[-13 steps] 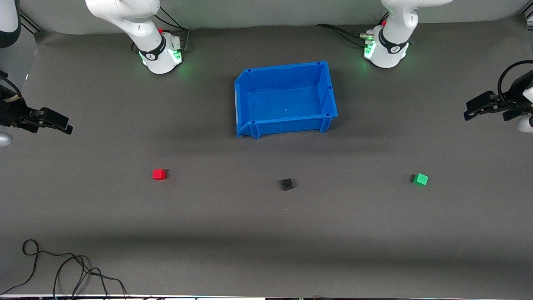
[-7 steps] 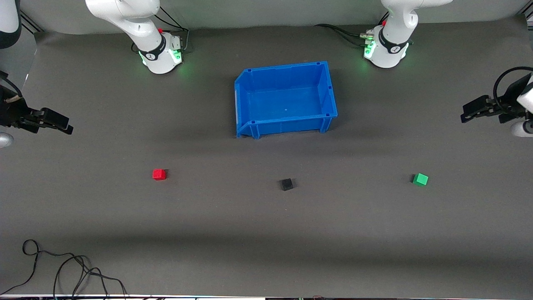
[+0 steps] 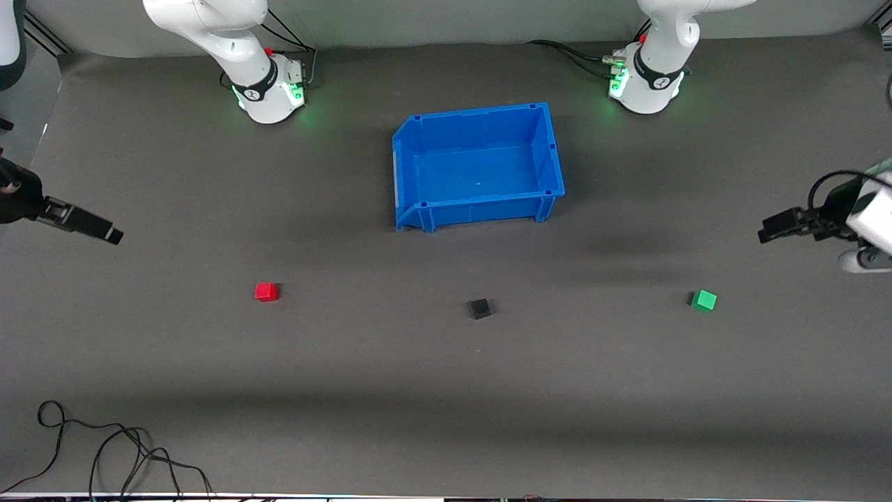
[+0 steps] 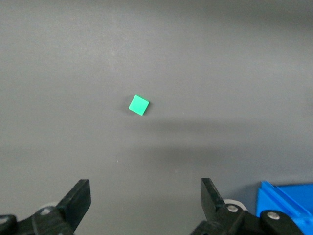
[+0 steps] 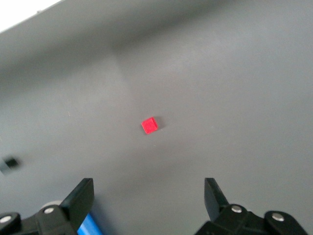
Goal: Attach green and red cubes to black cube
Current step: 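Reach the right gripper toward the red cube while the left gripper reaches the green cube, then close the right gripper on the red cube while the left gripper grasps green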
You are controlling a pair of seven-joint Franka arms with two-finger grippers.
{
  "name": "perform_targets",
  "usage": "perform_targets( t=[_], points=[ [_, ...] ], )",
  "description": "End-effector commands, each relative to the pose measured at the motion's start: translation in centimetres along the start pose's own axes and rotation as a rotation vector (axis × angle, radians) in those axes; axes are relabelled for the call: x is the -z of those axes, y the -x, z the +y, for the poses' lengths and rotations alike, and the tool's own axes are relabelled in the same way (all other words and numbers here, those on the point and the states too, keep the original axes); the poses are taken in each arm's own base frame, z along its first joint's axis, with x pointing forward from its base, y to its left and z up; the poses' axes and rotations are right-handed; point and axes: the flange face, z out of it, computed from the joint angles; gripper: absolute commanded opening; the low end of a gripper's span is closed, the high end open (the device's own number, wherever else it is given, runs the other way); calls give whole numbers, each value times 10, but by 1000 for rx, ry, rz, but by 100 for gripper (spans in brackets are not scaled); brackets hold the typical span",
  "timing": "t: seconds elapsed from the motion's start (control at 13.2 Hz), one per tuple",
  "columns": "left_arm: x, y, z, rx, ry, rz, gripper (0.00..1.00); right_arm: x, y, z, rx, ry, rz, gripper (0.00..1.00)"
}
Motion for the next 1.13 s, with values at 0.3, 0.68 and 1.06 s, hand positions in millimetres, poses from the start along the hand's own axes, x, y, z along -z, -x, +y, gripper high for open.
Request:
perform_targets(
  t=[0.3, 0.68, 1.06],
  points=[
    [-119, -27, -4, -44, -59, 10, 100, -25, -21, -18, -781, 0, -57, 100],
    [-210, -48, -1, -89, -76, 4, 99, -75, -36, -36, -1074, -2, -174, 100],
    [-283, -48, -6, -116, -94, -36, 88, -157, -48, -40, -1107, 15, -216, 100]
  ],
)
